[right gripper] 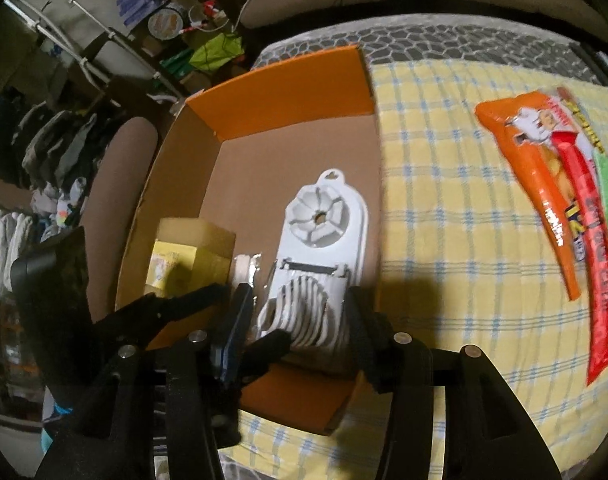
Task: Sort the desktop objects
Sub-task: 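Lower the egg slicer into the box and open the right tool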
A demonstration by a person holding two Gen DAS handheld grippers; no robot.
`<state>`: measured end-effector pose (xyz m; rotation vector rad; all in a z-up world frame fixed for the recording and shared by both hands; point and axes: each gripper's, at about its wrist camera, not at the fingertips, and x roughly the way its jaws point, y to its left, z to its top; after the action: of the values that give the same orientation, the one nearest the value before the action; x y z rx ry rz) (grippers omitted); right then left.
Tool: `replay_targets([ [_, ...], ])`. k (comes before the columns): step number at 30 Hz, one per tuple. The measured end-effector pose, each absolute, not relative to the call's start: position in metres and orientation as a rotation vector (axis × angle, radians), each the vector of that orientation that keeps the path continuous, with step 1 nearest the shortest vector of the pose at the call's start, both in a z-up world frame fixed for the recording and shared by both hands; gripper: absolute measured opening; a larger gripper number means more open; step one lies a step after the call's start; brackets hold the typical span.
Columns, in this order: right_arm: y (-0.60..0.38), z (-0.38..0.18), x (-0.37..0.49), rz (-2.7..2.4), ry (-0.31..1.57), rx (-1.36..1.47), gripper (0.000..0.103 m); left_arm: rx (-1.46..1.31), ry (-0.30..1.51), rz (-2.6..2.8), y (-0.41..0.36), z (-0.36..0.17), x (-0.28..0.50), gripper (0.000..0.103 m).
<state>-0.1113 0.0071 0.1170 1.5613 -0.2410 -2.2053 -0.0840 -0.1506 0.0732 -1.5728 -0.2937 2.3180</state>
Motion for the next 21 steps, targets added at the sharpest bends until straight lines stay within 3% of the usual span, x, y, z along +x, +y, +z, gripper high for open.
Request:
replay_targets([
  [2,0.008,0.12,-0.109,-2.214,-0.236,1.553,0.051,-1.557,-0.292,2.334,-0.151,0.081,-0.081,0.085],
  [5,0.009,0.124,-0.105,-2.231,-0.226,1.535,0.056,-1.53,-0.254,2.393,-0.153,0.093,-0.075,0.095],
  [8,0.009,0.131,-0.097,-2.308,-0.159,1.493,0.075,-1.488,-0.215,2.448,-0.156,0.11,-0.066,0.098],
  [21,0.021,0.137,-0.055,-2.454,0.017,1.435,0.079,-1.434,-0.199,2.536,-0.163,0.141,-0.03,0.102],
])
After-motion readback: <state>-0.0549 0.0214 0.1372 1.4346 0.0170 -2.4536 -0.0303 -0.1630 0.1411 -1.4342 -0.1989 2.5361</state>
